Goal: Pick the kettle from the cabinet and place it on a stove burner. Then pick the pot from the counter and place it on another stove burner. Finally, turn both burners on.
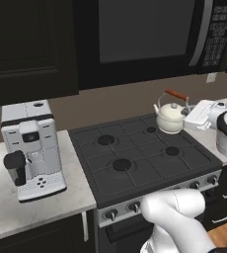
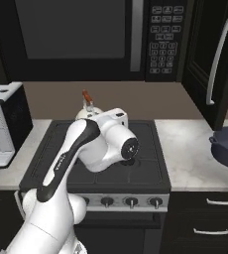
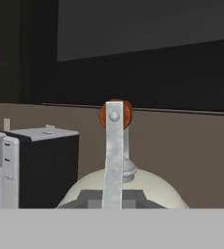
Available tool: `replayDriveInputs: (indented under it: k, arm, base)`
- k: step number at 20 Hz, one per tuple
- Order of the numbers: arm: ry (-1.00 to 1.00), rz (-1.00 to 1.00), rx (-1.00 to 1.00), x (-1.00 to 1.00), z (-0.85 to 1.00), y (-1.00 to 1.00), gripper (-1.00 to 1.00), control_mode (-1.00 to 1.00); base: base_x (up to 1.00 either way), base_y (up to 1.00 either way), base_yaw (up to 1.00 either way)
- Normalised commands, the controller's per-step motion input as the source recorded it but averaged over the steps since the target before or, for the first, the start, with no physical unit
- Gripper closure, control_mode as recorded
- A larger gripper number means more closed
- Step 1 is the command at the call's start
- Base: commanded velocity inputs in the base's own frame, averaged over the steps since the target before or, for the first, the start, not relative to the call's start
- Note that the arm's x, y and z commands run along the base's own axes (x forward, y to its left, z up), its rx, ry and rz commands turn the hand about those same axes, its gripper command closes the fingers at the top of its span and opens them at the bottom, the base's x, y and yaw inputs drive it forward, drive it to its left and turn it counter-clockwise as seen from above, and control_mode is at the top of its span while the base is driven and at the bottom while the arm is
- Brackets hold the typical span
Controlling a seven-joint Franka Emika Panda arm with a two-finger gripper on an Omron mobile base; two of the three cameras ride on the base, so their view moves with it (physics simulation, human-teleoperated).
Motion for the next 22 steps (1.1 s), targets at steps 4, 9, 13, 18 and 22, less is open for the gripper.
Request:
replayDriveInputs:
  k: [4, 9, 13, 18, 22]
  arm:
    - [0.0, 0.0, 0.0, 0.47, -0.25, -0.12, 1.0, -1.0]
    - [0.0, 0.0, 0.0, 0.42, -0.3, -0.15, 1.0, -1.0]
    - [0.04, 0.0, 0.0, 0.51, -0.29, -0.15, 1.0, -1.0]
    - [0.07, 0.0, 0.0, 0.53, -0.27, -0.14, 1.0, -1.0]
    - [0.05, 0.0, 0.0, 0.5, -0.27, -0.16, 1.0, -1.0]
  base:
    - [0.0, 0.0, 0.0]
    - [0.0, 0.0, 0.0]
    - [0.0, 0.0, 0.0]
    - [0.0, 0.0, 0.0]
    - [0.0, 0.0, 0.0]
